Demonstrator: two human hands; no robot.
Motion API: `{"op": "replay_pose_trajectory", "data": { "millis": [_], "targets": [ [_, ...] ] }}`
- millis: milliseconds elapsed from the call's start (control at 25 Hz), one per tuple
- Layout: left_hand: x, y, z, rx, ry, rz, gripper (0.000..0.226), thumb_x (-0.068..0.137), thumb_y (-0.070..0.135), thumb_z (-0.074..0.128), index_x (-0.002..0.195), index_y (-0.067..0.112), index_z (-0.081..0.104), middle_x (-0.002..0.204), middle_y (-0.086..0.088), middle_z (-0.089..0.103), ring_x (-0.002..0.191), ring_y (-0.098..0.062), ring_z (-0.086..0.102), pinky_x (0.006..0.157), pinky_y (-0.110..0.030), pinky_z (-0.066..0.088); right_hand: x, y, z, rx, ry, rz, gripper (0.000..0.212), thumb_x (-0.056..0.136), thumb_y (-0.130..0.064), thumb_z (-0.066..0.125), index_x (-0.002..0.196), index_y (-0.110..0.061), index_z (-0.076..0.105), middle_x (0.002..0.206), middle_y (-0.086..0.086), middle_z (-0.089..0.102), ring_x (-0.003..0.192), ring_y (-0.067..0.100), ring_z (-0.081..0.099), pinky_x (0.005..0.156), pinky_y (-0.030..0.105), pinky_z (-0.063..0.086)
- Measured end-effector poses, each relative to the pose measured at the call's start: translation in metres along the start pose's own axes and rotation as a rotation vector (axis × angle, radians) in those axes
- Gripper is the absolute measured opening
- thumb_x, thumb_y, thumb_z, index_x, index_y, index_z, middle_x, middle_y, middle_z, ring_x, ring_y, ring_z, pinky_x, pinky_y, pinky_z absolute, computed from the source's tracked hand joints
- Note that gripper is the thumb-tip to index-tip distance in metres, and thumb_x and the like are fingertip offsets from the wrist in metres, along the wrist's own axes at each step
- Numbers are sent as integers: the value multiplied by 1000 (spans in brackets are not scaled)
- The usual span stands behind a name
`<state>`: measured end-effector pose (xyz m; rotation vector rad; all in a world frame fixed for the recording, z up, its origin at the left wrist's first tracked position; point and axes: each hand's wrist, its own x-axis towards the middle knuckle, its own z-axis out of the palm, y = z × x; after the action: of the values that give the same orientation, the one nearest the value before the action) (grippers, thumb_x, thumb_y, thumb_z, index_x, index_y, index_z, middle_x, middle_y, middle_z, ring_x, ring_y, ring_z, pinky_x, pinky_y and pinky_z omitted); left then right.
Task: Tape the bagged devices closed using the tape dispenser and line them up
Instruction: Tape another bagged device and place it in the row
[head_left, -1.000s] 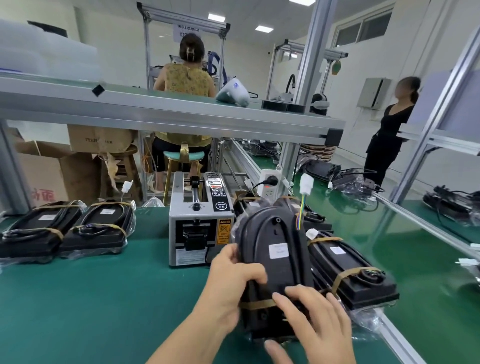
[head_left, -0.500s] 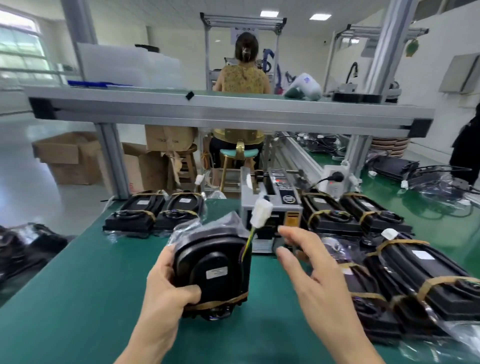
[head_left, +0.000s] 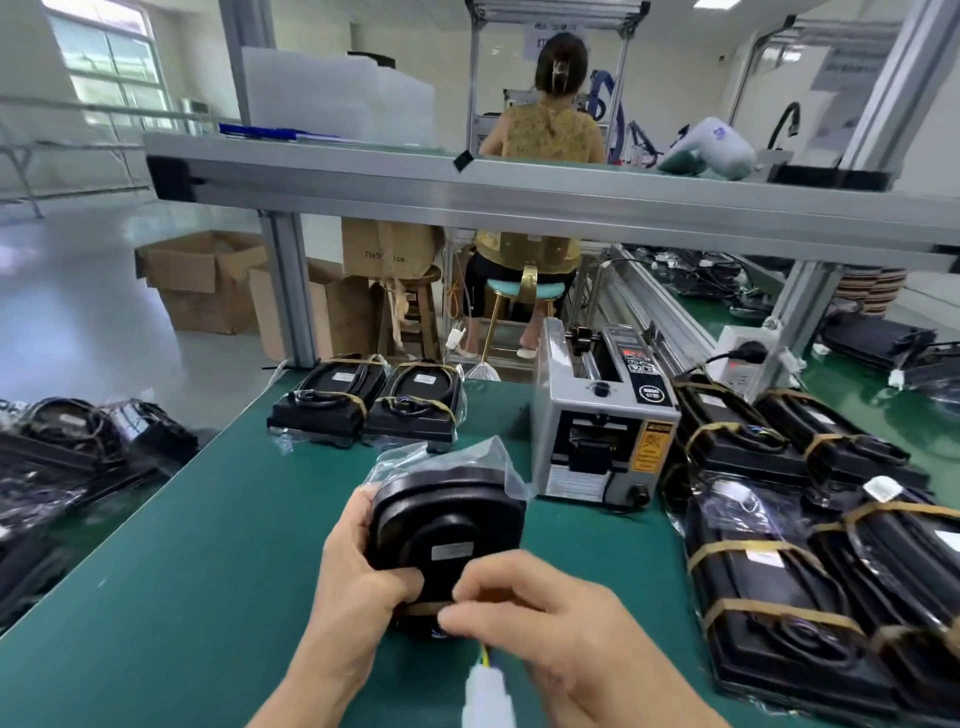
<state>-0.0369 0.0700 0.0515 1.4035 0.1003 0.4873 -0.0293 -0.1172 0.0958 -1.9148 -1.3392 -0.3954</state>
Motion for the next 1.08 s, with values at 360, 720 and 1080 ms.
{"op": "replay_pose_trajectory", "data": {
  "millis": [360, 720, 1080],
  "targets": [
    [-7, -1, -6, 45, -72, 60, 68, 38, -11, 53, 93, 26, 65, 84, -9, 69, 76, -17, 65, 63, -26, 52, 28, 12, -2, -252, 186, 114, 55, 74, -51, 68, 125, -36, 51, 125, -26, 51, 117, 4, 46, 101, 26, 31],
    [-15, 41, -16, 604, -285, 496, 96, 56, 14, 71, 143, 32, 33, 148, 12, 37, 141, -12, 29, 112, -22, 23, 25, 43, 1, 327, -54, 444, 61, 61, -23, 88, 115, -32, 60, 110, -15, 62, 107, 6, 57, 93, 16, 40],
    [2, 58, -17, 541, -371, 360, 63, 54, 15, 85, 111, 27, 64, 107, 14, 69, 101, -4, 64, 84, -8, 44, 17, 43, 20, 343, 48, 341, 54, 67, -29, 85, 112, -39, 56, 108, -14, 60, 103, 8, 58, 88, 15, 41]
  ]
}}
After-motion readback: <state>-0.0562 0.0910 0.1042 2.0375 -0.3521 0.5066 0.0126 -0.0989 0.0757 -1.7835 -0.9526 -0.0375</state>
